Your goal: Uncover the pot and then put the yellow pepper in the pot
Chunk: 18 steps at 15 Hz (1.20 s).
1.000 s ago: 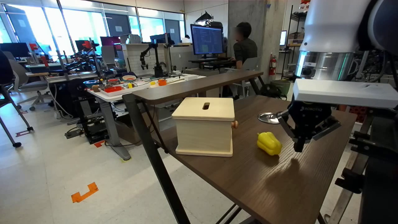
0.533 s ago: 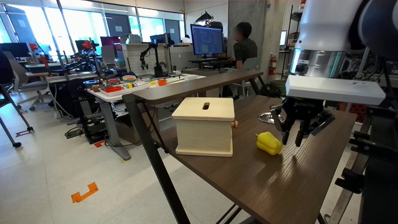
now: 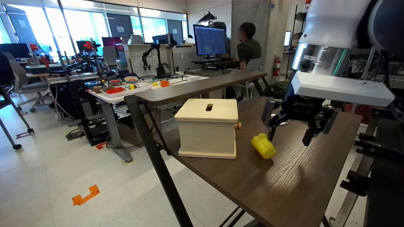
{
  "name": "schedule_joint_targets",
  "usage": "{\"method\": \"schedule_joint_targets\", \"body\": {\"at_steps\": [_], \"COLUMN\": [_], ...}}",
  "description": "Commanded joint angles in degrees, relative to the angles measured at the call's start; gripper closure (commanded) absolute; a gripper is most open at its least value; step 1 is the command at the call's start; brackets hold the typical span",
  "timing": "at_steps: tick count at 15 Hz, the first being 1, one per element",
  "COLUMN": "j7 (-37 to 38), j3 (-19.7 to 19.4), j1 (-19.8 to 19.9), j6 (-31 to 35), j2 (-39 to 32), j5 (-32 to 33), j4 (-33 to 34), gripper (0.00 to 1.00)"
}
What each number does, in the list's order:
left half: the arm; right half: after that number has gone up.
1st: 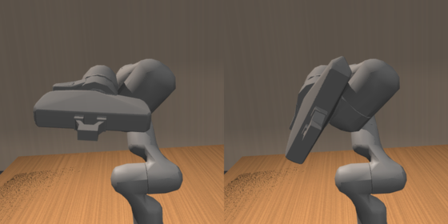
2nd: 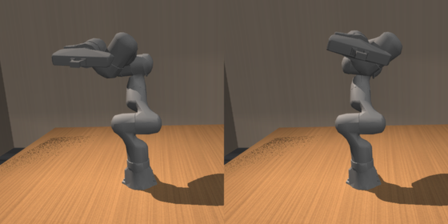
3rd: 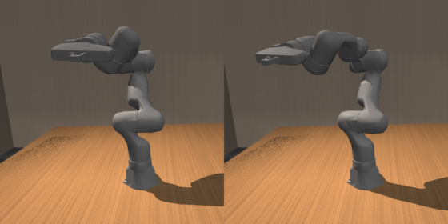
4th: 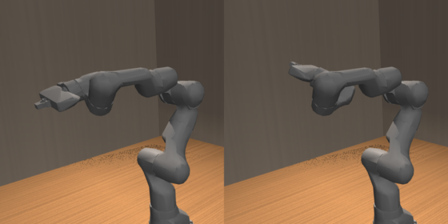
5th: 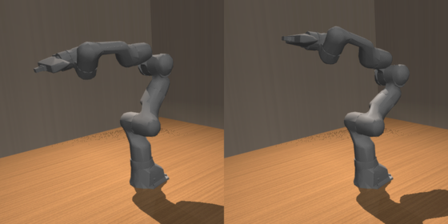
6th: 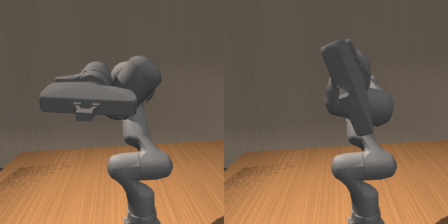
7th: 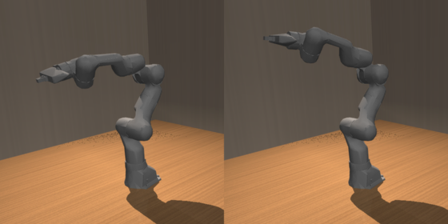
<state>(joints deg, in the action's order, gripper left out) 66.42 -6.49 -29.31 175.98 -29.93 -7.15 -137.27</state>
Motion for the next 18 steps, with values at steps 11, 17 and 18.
{"method": "schedule_joint_targets", "body": {"at_steps": [11, 17, 18], "j7": [-18.9, -24.67, -25.4], "j3": [12.07, 13.07, 13.08], "j1": [11.59, 12.2, 12.1], "j6": [4.7, 4.19, 4.01], "j2": [0.34, -2.99, -3.54], "j5": [-3.03, -3.51, -3.58], "j4": [0.27, 3.2, 3.72], "gripper": [0.0, 0.0, 0.0]}}
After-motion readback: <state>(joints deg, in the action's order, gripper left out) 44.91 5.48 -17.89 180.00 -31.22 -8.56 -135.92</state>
